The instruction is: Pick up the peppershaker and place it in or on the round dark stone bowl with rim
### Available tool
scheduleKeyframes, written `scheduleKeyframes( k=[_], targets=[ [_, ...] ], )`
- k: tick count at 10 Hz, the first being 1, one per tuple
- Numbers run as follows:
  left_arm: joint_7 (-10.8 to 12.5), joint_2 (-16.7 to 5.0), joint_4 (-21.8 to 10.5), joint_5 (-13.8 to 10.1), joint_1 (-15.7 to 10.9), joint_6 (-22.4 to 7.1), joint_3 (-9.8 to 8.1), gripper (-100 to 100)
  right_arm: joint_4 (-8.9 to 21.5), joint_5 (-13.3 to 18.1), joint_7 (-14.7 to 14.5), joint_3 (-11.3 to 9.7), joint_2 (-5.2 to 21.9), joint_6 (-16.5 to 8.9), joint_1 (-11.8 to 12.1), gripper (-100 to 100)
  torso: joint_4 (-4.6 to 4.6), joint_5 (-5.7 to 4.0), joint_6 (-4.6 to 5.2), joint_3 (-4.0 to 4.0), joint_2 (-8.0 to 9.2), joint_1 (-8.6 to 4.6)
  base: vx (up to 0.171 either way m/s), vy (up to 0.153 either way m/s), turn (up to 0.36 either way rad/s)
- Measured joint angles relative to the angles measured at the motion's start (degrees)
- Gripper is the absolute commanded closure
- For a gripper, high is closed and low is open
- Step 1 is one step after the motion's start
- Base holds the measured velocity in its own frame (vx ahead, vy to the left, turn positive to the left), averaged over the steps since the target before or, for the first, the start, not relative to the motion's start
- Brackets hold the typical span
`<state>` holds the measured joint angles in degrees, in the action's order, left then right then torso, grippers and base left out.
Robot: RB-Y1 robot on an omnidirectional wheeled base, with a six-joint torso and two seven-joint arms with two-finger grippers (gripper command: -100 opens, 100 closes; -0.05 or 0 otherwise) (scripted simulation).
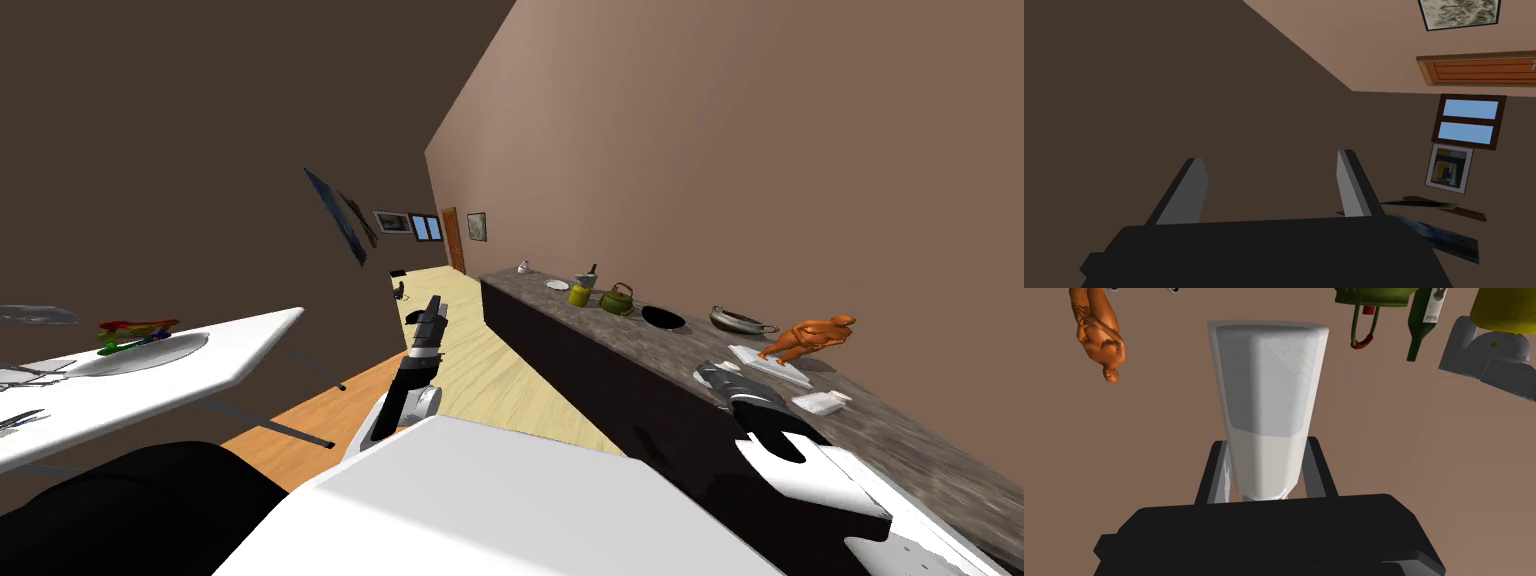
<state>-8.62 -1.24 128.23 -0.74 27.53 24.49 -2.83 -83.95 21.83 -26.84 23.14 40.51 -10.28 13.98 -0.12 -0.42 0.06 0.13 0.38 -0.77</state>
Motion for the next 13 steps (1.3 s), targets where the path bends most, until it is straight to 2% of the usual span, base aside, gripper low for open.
scheduleKeyframes(
  k=[4, 6, 9, 10, 13],
  targets=[
    [0.0, 0.0, 0.0, 0.0, 0.0, 0.0, -0.01, 0, 1.9, -0.4, 2.0, 2.2, 3.6, -7.3, -2.3, 100, -0.07, -0.09, 0.0, -0.21, -0.37, -0.33, -0.018, -0.13, 0.38],
    [0.0, 0.0, 0.0, 0.0, 0.0, 0.0, -0.02, 0, 4.0, 0.4, 2.4, 3.6, 4.2, -10.4, -4.1, 100, -0.12, -0.14, 0.08, -0.32, -0.56, -0.51, 0.037, -0.177, 0.303],
    [0.0, 0.0, 0.0, 0.0, 0.0, 0.0, -0.03, 0, 5.2, 0.5, 2.7, 6.1, 5.3, -15.3, -4.4, 100, -0.15, -0.21, 0.1, -0.4, -0.68, -0.71, 0.045, -0.212, 0.297],
    [0.0, 0.0, 0.0, 0.0, 0.0, 0.0, -0.03, 0, 6.8, 1.8, 2.7, 6.9, 4.9, -16.3, -5.6, 100, -0.19, -0.27, 0.16, -0.45, -0.76, -0.74, 0.098, -0.254, 0.24],
    [0.0, 0.0, 0.0, 0.0, 0.0, 0.0, -0.03, 0, 7.9, 2.5, 2.1, 9.0, 4.8, -20.6, -6.1, 100, -0.23, -0.27, 0.2, -0.55, -0.92, -0.74, 0.071, -0.232, 0.213]
  ],
)
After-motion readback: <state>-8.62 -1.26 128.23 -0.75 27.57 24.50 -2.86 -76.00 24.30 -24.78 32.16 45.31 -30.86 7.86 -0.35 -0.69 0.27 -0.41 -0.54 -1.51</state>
